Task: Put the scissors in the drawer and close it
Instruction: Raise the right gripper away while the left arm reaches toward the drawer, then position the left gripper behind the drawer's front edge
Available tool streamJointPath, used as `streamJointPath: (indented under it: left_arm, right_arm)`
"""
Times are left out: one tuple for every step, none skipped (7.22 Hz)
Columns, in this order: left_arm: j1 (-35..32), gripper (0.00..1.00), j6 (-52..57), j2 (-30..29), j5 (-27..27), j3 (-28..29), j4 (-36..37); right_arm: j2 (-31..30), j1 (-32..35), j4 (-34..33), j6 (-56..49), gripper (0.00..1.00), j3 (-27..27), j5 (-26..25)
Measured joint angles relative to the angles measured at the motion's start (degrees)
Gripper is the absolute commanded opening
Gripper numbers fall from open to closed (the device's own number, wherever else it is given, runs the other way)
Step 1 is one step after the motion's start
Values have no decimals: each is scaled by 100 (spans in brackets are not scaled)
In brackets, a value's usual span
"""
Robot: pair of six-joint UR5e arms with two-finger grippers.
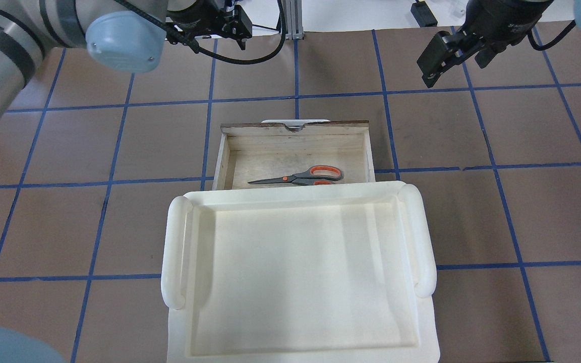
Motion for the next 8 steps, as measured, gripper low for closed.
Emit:
streamJointPath:
  left_arm:
    - [-149, 100, -29, -369, 117, 206, 210]
    - [-264, 100, -85, -710, 230, 422, 372]
    - [-352, 100, -202, -1044, 292, 683, 446]
    - [-444, 100, -410, -1313, 314, 873, 474]
    - [-541, 100, -667, -1505, 314, 967, 481]
    - [-602, 100, -832, -1680, 310, 1001, 461]
    - [-634, 100, -913, -1860, 309, 1011, 420]
    - [-653, 100, -972, -2028, 310, 1015, 368]
  right_arm:
    - [-110, 26, 189, 377, 100, -2, -1]
    - [-254, 62, 379, 745, 100, -16, 0]
    - [-331, 83, 449, 1121, 100, -40, -4]
    - [-287, 90, 464, 1517, 100, -75, -3]
    - [-171, 90, 475, 1876, 100, -137, 19]
    - [-47, 90, 480, 2046, 100, -185, 49]
    - [49, 90, 482, 2104, 100, -203, 65]
    - [101, 90, 479, 2099, 100, -208, 72]
